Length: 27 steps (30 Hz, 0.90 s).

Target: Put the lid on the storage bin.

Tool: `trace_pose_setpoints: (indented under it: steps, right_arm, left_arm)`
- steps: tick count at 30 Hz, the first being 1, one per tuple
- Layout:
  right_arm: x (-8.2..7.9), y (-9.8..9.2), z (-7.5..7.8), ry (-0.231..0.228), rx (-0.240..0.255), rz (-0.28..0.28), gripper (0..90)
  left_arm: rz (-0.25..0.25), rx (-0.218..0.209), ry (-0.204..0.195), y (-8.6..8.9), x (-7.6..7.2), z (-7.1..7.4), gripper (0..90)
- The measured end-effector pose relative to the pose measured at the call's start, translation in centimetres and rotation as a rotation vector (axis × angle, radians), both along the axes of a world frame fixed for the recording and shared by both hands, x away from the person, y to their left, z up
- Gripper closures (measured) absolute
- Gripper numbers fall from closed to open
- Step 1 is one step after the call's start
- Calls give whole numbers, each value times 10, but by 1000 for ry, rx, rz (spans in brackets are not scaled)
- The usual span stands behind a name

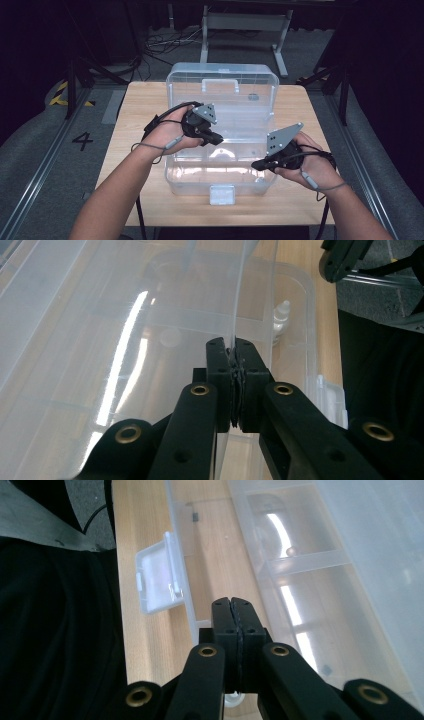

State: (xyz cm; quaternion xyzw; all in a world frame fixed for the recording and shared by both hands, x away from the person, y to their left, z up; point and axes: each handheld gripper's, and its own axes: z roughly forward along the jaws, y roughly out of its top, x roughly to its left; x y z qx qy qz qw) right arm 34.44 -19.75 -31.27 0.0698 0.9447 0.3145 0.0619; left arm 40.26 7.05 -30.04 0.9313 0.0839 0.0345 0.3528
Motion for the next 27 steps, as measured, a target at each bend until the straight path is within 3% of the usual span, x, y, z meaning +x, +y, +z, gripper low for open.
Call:
trace_pose_setpoints:
  steps: [9, 13, 20, 27]
  right_arm:
    - [3, -9, 7, -23, 69, -47, 900]
    - [4, -14, 13, -50, 124, -86, 900]
    - [9, -26, 20, -83, 259, -178, 900]
    - [17, -37, 24, -78, 391, -262, 900]
  left_arm:
    - [-9, 4, -5, 0, -6, -2, 874]
    - [-9, 11, -11, -1, -8, -2, 874]
    - [-4, -2, 0, 1, -11, -5, 874]
    - [-5, 0, 1, 2, -14, -6, 874]
